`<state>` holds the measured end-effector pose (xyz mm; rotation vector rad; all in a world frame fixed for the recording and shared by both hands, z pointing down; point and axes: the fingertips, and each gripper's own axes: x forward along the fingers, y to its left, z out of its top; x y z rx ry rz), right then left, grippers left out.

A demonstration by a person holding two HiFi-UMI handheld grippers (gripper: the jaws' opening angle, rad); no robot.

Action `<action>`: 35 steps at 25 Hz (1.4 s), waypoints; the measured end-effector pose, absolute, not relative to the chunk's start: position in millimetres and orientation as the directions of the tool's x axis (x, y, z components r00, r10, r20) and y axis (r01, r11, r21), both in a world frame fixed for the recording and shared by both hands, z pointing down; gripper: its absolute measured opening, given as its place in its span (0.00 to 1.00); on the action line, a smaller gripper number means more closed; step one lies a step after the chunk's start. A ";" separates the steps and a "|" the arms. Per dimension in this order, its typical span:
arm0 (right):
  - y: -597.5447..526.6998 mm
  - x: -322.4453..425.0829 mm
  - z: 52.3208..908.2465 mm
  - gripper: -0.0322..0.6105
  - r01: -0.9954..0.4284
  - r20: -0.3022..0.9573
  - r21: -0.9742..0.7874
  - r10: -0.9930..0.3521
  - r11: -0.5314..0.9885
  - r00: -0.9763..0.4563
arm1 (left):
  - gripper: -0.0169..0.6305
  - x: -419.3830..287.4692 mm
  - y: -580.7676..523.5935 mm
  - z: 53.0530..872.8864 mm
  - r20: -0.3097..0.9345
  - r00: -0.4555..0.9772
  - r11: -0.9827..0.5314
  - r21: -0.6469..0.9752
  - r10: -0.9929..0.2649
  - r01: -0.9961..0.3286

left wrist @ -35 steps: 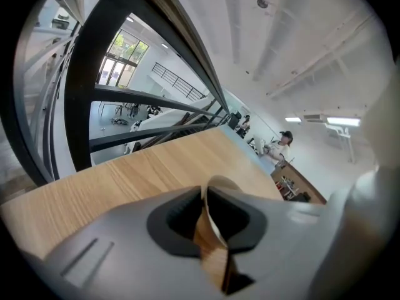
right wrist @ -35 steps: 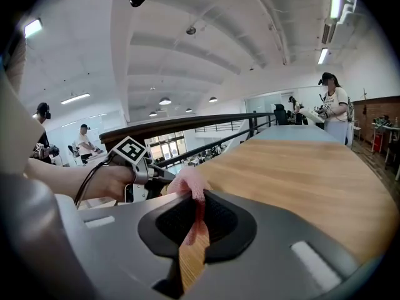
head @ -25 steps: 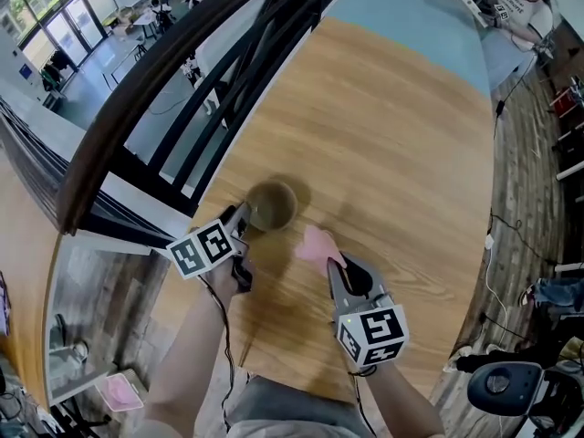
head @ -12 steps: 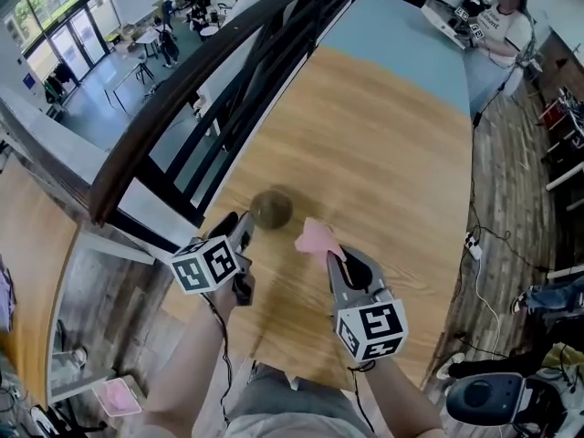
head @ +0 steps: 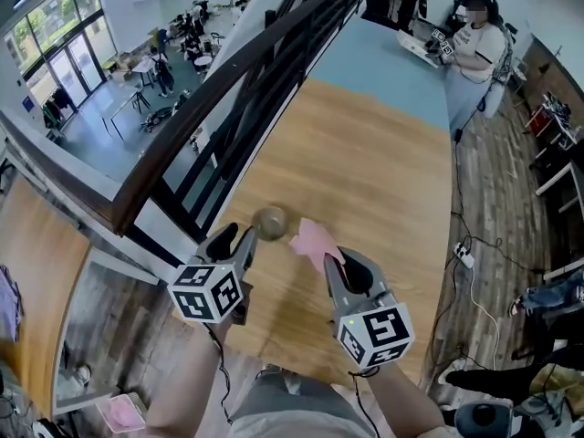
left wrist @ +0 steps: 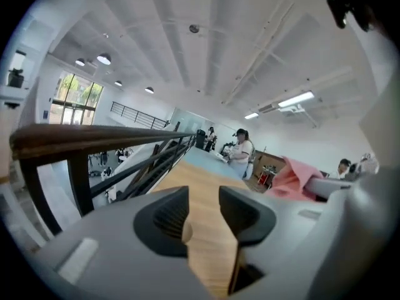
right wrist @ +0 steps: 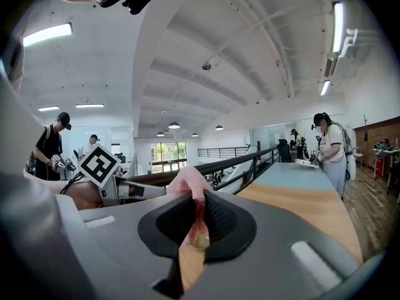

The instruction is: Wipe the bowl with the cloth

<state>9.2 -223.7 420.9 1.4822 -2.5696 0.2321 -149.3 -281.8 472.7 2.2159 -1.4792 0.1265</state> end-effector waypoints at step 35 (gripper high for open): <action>-92.2 48.0 279.1 0.09 -0.836 0.078 0.032 -0.835 0.548 -0.544 | 0.14 -52.7 -102.6 320.9 0.229 0.632 -0.646 0.021 -0.740 -0.763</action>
